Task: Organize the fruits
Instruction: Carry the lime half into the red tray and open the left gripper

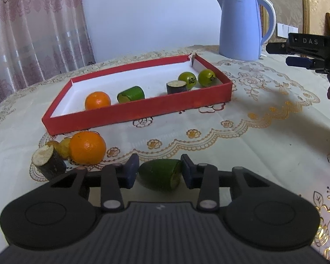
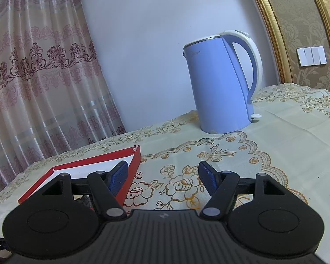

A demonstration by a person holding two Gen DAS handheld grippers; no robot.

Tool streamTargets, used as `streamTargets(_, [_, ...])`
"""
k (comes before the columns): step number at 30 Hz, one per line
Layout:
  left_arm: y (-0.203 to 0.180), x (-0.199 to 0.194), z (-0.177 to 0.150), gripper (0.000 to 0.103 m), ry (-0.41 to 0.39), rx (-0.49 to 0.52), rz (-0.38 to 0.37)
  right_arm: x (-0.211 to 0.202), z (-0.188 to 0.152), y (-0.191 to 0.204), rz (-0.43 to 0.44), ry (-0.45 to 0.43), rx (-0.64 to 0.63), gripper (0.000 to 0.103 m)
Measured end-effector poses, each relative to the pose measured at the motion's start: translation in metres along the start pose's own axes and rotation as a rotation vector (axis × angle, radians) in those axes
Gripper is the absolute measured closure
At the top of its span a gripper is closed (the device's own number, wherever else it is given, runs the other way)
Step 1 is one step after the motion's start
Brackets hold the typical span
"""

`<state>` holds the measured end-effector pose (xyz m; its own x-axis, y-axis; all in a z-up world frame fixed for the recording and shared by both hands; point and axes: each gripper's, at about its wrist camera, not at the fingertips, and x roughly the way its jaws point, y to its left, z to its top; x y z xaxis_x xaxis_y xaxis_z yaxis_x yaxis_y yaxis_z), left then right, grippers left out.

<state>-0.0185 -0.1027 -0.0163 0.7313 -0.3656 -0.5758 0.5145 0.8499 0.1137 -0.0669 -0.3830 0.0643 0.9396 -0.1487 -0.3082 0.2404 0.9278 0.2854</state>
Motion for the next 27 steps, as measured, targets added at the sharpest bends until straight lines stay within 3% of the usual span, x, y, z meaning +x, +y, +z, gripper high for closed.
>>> streamTargets(8, [-0.002,-0.003,0.012,0.066,-0.045,0.013,0.005,0.001,0.000,-0.001,-0.002,0.002,-0.001,0.033])
streamTargets(13, [0.004,-0.004,0.051,0.066,-0.135,0.014,0.041,0.001,0.000,-0.001,-0.002,0.001,0.001,0.033])
streamTargets(17, [0.014,0.012,0.089,0.066,-0.186,-0.009,0.133,0.002,0.000,-0.001,-0.001,0.001,0.000,0.033])
streamTargets(21, [0.024,0.037,0.113,0.066,-0.192,-0.044,0.215,0.003,0.000,-0.002,0.001,0.001,0.003,0.033])
streamTargets(27, [0.036,0.071,0.125,0.066,-0.147,-0.112,0.241,0.004,-0.001,-0.001,0.007,0.004,0.002,0.033])
